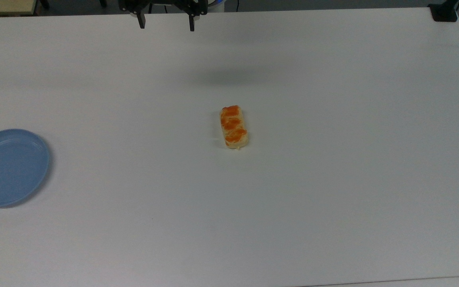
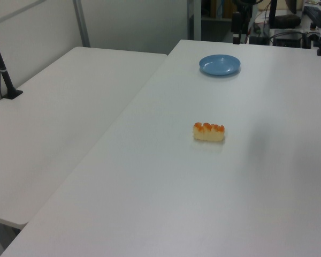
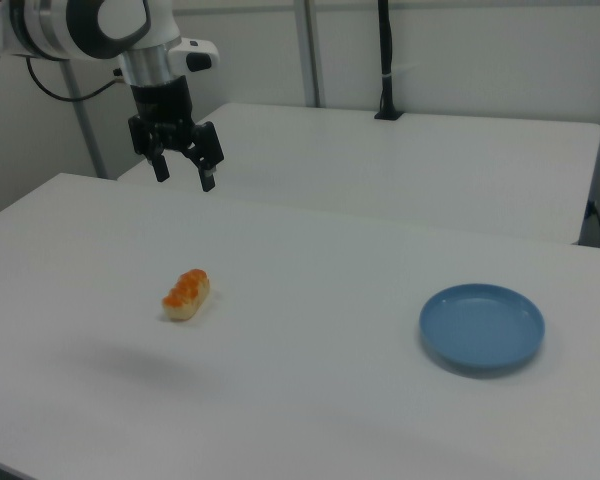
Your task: Put the bread onto the plate
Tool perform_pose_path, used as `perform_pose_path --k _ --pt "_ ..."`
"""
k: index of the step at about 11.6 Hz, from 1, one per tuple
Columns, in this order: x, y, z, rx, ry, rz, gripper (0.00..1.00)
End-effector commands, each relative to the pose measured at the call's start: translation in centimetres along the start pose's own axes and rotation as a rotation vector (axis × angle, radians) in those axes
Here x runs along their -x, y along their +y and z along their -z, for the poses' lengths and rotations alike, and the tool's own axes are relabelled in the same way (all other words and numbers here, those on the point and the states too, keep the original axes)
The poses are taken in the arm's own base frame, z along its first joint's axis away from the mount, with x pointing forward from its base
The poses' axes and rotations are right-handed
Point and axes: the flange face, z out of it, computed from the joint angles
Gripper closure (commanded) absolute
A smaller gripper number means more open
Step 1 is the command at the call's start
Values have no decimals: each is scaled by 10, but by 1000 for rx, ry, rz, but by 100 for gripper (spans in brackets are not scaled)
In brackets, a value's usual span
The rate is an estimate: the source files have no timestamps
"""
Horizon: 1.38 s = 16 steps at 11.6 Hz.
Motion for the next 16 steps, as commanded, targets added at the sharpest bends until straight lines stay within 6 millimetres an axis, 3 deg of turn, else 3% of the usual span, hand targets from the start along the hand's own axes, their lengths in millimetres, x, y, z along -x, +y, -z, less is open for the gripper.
perform_pose_path --k 1,16 --pt "11 -1 -2 -6 -19 28 0" --pt "10 -2 -6 -7 -26 21 0"
